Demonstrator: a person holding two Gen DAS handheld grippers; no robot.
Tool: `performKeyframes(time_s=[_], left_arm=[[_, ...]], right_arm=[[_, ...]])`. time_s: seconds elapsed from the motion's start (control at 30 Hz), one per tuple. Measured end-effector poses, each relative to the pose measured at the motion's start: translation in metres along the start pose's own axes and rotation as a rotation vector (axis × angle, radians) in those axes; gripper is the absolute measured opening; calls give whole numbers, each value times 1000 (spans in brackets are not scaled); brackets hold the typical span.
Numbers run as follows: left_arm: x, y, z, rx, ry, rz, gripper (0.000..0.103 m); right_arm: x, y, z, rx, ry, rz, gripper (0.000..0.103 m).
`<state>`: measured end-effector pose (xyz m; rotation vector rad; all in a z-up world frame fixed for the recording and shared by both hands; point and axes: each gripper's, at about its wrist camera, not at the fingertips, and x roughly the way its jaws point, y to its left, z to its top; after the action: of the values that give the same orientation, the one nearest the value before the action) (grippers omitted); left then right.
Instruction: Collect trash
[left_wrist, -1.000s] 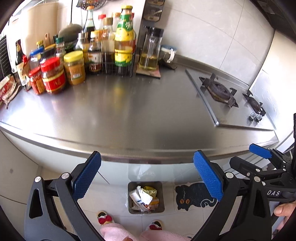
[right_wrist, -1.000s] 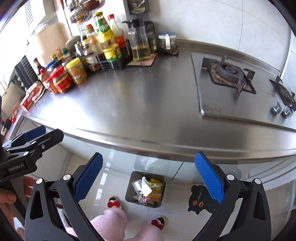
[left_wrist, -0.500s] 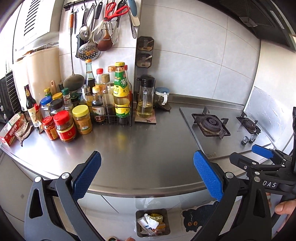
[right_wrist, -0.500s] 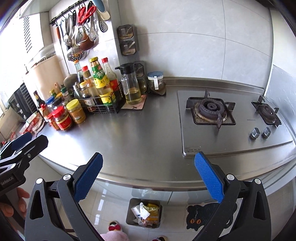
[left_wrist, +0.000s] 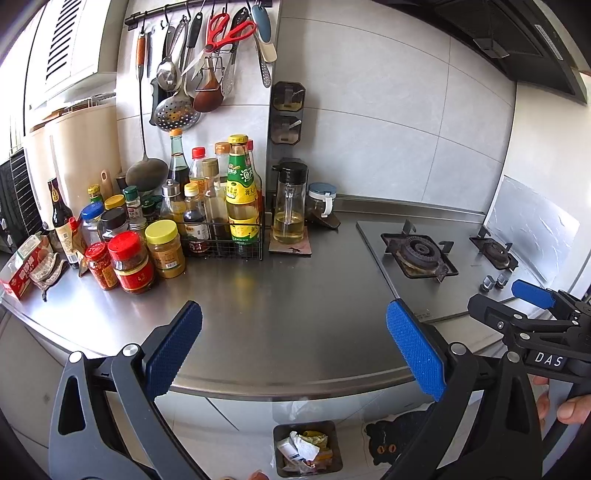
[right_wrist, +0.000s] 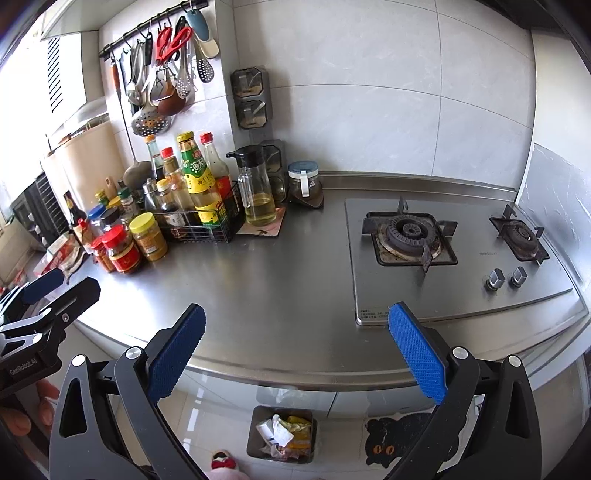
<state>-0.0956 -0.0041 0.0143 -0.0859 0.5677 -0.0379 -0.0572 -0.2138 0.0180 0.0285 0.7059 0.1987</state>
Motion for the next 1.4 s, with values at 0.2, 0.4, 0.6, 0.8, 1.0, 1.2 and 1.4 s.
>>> performKeyframes(time_s=[0.2, 0.4, 0.6, 0.8, 1.0, 1.2, 1.4], left_arm=[[-2, 4, 1, -6, 0, 2, 95], [-3, 3, 0, -1, 0, -3, 95], [-3, 3, 0, -3, 4, -10, 95], [-2, 2, 0, 1, 10, -10, 95], [-1, 4, -1, -1, 11, -8, 95], [-1, 3, -3, -3, 15, -8, 95], [0, 4, -3, -3, 23, -18, 95]], right_arm=[[-2, 5, 3, -14, -14, -24, 100], [-4, 7, 6, -13, -21, -29, 100], [-5, 8, 7, -15, -22, -32, 100], [-5, 8, 7, -10, -18, -31, 100], [-6, 6, 6, -10, -19, -38, 100], [-6, 5, 6, -12, -17, -41, 100], [-6, 5, 5, -11, -17, -41, 100]])
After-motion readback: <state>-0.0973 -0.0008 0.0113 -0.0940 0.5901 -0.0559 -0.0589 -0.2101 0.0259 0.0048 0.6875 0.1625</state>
